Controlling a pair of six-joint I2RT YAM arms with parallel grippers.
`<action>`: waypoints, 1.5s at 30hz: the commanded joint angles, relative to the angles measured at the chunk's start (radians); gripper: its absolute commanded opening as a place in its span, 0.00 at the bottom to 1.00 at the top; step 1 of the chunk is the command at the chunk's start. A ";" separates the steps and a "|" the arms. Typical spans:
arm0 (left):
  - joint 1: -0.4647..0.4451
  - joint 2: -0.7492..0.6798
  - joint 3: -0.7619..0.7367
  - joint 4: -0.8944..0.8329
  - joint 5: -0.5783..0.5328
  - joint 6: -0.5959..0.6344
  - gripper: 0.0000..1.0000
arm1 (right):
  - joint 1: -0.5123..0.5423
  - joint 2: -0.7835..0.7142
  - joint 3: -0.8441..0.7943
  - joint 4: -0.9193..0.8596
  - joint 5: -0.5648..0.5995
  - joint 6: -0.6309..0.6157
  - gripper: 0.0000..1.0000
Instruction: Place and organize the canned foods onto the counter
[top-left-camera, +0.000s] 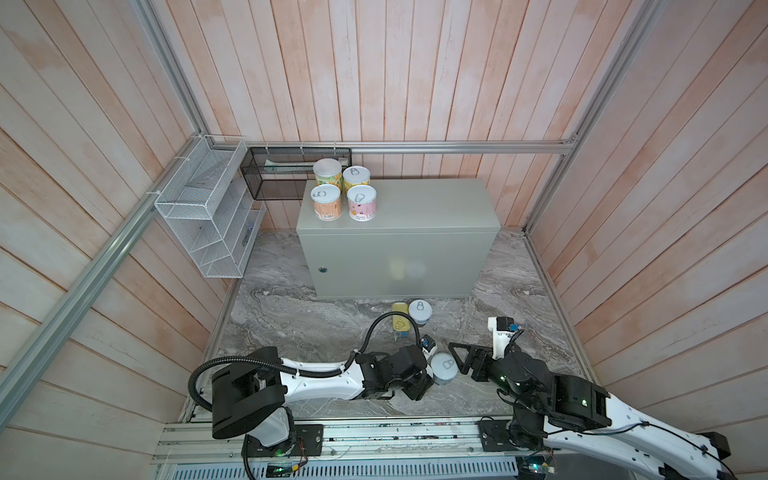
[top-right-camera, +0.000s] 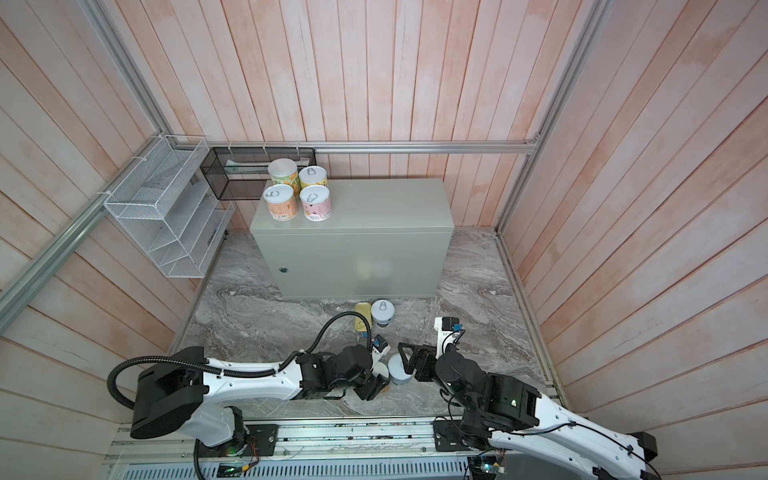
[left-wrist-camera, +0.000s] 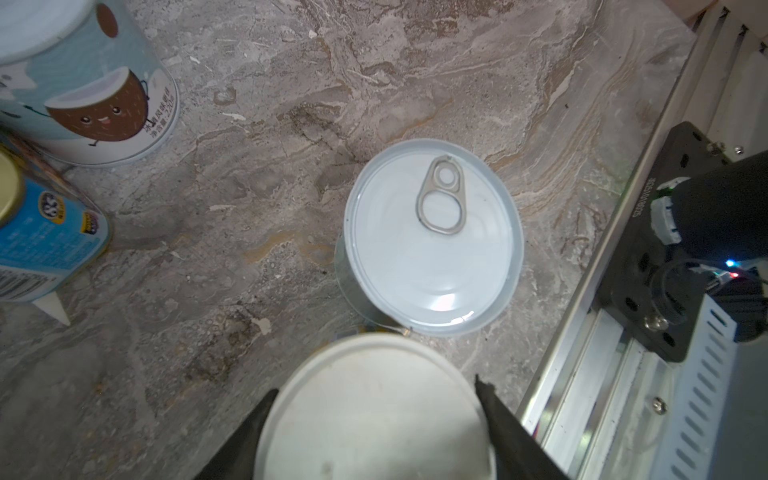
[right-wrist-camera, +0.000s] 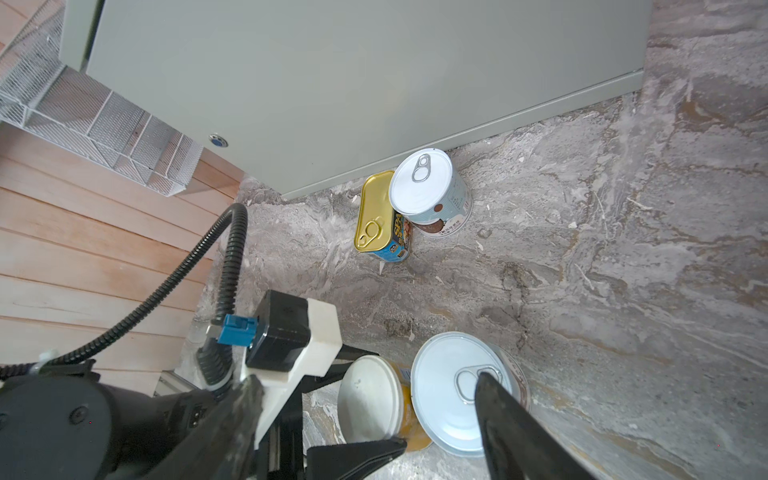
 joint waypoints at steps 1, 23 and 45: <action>0.002 -0.023 -0.002 -0.014 -0.043 -0.012 0.58 | 0.003 0.019 -0.016 0.051 -0.004 -0.066 0.80; 0.298 -0.342 -0.098 -0.102 0.040 -0.026 0.57 | 0.003 0.319 -0.016 0.412 -0.110 -0.478 0.86; 0.621 -0.557 -0.105 -0.378 0.180 -0.022 0.58 | -0.061 0.628 -0.125 1.058 -0.305 -0.737 0.92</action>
